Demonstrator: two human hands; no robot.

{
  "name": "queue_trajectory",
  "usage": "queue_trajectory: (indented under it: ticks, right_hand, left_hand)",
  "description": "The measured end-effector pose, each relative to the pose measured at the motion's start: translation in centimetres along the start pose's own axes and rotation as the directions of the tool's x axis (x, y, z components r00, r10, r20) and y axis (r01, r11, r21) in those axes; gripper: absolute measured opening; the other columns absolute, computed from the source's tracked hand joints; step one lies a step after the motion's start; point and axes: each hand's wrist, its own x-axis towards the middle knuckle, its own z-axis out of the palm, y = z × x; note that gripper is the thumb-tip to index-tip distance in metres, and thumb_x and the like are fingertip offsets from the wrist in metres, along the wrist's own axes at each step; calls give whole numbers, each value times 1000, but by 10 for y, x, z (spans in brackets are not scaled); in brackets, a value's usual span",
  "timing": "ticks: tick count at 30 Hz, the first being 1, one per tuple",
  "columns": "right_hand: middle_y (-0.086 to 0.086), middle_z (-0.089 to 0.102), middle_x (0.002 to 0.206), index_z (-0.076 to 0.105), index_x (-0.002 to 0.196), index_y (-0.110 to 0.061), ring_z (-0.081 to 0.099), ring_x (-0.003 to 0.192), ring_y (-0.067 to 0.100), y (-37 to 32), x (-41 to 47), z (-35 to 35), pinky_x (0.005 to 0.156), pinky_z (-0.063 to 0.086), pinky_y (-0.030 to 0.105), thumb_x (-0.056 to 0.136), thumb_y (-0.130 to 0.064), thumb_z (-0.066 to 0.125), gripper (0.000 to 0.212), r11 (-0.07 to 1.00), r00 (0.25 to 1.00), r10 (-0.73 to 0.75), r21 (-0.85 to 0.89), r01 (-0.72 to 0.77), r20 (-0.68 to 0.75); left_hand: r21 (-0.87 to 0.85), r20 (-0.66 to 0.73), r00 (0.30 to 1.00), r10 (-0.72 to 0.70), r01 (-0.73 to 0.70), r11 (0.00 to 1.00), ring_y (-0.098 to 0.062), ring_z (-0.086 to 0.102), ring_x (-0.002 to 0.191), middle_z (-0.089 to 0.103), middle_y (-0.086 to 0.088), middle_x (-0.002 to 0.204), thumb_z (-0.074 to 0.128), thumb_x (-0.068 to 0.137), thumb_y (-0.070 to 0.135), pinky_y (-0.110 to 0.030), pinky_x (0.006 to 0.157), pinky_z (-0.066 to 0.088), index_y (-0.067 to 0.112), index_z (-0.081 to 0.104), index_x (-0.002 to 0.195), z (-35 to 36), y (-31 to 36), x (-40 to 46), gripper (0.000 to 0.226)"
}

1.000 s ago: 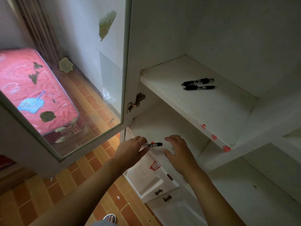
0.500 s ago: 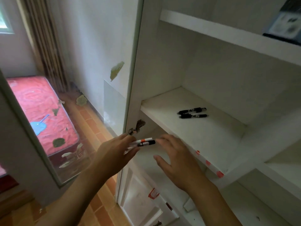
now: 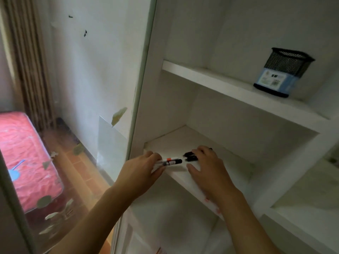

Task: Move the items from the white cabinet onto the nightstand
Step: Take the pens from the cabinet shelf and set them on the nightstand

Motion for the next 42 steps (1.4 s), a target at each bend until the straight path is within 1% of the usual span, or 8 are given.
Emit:
queue_trajectory:
  ticks: [6, 11, 16, 19, 25, 31, 36, 42]
  right_hand:
    - [1, 31, 162, 42, 153, -21, 34, 143, 24, 6, 30, 8, 119, 28, 41, 97, -22, 58, 58, 994, 990, 106, -42, -102, 94]
    - [1, 45, 153, 51, 147, -19, 46, 134, 23, 12, 55, 12, 112, 36, 42, 95, -22, 56, 52, 984, 976, 166, -86, -155, 138]
    - [2, 60, 112, 61, 100, -19, 60, 92, 19, 12, 74, 19, 89, 52, 40, 96, -27, 44, 20, 971, 948, 227, -133, -201, 224]
    - [3, 57, 117, 64, 117, -19, 57, 100, 22, 14, 77, 25, 93, 50, 42, 101, -32, 41, 32, 971, 955, 221, -138, -196, 199]
    - [-3, 52, 106, 63, 108, -23, 52, 101, 19, 8, 57, 25, 87, 48, 40, 105, -41, 45, 26, 984, 979, 165, -87, -155, 123]
    - [-3, 51, 123, 59, 127, -23, 49, 110, 19, 7, 29, 19, 93, 49, 42, 102, -51, 51, 38, 984, 981, 175, -2, -176, 86]
    - [-3, 52, 108, 58, 106, -22, 51, 97, 18, 7, 25, 14, 86, 52, 44, 103, -49, 51, 28, 984, 978, 178, -5, -178, 109]
    - [0, 52, 104, 53, 104, -18, 54, 93, 20, 7, 23, 11, 73, 43, 35, 103, -44, 51, 27, 980, 968, 192, 28, -199, 162]
  left_hand:
    - [1, 6, 1000, -7, 7, 1000, -9, 64, 75, 64, 14, 104, 53, 97, 59, -30, 68, 59, 35, 61, 114, 13, -9, 13, 30]
    - [-30, -42, 999, -19, 18, 999, -12, 67, 74, 68, 11, 99, 59, 96, 55, -31, 64, 58, 32, 65, 112, 10, -16, 13, 29]
    - [-38, -54, 998, -40, 38, 999, -9, 64, 74, 67, 12, 99, 57, 97, 56, -26, 66, 55, 33, 64, 113, 3, -20, 11, 29]
    - [-32, -31, 998, -59, 58, 998, -8, 61, 76, 63, 15, 99, 53, 98, 58, -27, 70, 57, 35, 61, 114, 3, -24, 8, 29]
    - [-38, -44, 997, -70, 68, 997, -9, 61, 75, 59, 16, 96, 55, 97, 56, -29, 66, 56, 35, 62, 112, 5, -28, -3, 27]
    - [-44, -53, 996, -66, 64, 997, -10, 60, 71, 59, 16, 92, 56, 97, 57, -28, 63, 56, 33, 64, 109, 3, -24, -11, 28]
    - [-61, -29, 997, -66, 64, 996, -7, 59, 68, 56, 18, 89, 55, 97, 57, -29, 62, 57, 33, 64, 106, 5, -21, -13, 27]
    - [-53, -22, 997, -75, 73, 996, -5, 58, 67, 58, 17, 91, 55, 97, 57, -28, 61, 56, 34, 63, 108, 7, -22, -16, 27]
